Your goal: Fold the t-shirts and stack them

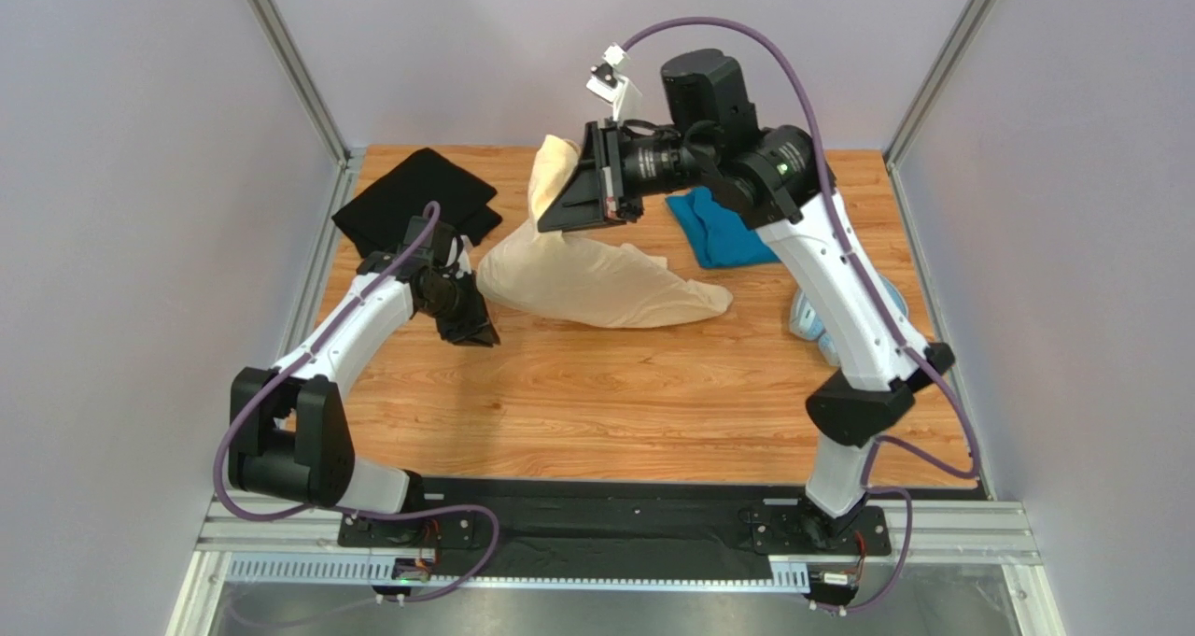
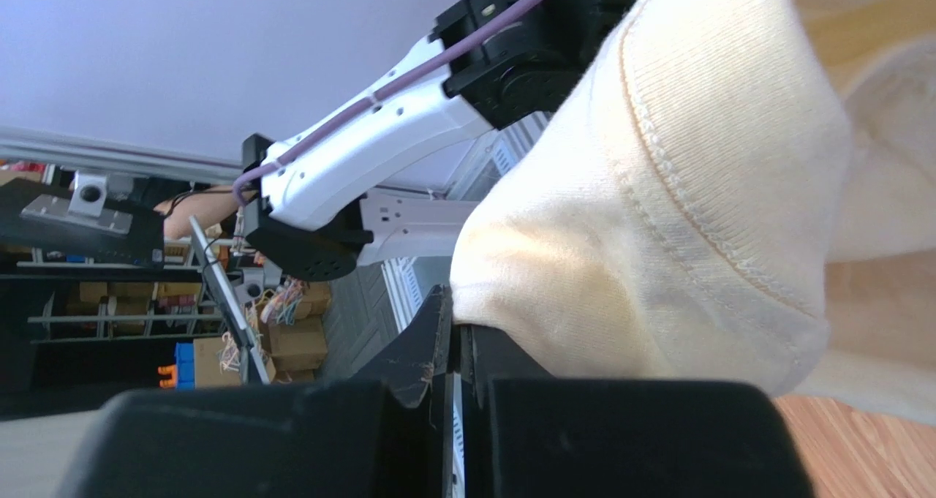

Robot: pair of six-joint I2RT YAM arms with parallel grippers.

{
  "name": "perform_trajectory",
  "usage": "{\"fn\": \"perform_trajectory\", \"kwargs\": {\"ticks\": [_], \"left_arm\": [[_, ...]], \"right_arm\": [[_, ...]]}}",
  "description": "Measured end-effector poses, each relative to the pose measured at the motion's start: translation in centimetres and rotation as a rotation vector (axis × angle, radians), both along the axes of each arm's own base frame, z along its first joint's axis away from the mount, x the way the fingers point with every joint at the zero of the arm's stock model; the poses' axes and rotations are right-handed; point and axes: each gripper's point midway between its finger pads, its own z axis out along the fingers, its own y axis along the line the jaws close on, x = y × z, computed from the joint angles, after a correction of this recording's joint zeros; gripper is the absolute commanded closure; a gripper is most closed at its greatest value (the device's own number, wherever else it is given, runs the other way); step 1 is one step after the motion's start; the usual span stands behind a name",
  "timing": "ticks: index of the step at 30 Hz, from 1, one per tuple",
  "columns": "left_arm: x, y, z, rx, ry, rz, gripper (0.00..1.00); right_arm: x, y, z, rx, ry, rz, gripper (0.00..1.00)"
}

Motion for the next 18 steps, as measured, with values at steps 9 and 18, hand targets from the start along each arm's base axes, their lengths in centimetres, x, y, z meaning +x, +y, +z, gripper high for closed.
{"fn": "perform_trajectory", "kwargs": {"ticks": [9,18], "left_arm": [[-1.3,0.7,-0.9,0.03,0.026,0.009,0.77],[-2.8,1.5,-2.2,0.073,0.068,0.013,0.77]], "right_arm": [[-3.9,-3.6,-14.8,-0.344,0.243,-0.017,1.0],[-15.4,-5.5,-35.0,-0.919,0.524,0.259,1.0]]}}
